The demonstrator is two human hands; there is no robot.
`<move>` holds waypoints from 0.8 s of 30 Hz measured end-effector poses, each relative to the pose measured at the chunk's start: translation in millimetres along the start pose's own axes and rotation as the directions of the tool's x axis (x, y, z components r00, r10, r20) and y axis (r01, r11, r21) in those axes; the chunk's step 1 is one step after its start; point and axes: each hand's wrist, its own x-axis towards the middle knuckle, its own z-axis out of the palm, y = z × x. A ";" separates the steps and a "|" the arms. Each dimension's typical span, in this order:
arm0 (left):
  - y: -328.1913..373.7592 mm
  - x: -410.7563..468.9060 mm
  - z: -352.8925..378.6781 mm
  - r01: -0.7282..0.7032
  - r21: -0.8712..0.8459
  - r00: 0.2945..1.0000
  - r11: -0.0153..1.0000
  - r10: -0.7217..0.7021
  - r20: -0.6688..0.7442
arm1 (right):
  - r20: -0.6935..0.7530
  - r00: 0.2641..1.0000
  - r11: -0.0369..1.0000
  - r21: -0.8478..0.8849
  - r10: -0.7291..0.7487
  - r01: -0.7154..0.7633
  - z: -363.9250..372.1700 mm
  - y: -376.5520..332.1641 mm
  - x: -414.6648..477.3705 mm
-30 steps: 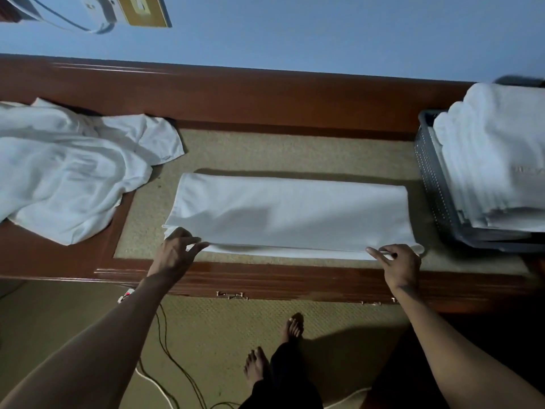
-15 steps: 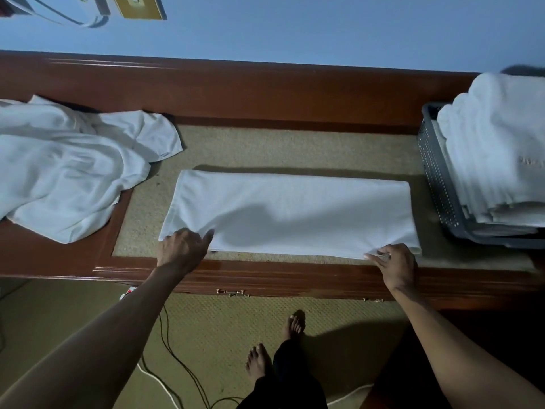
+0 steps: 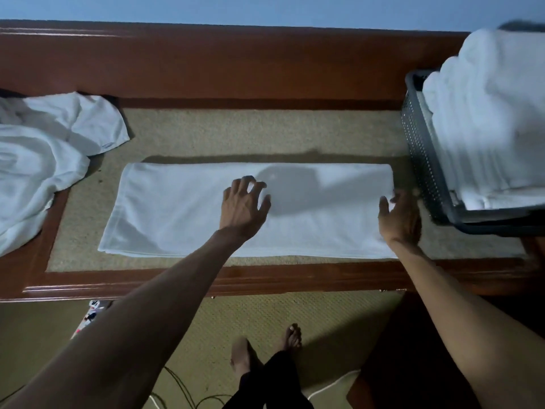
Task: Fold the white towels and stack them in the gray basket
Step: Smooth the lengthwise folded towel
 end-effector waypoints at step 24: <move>63.6 73.7 87.7 -0.122 0.141 0.977 0.982 0.094 0.191 | 0.121 0.854 0.834 -0.184 -0.506 0.520 95.5 -20.7 38.1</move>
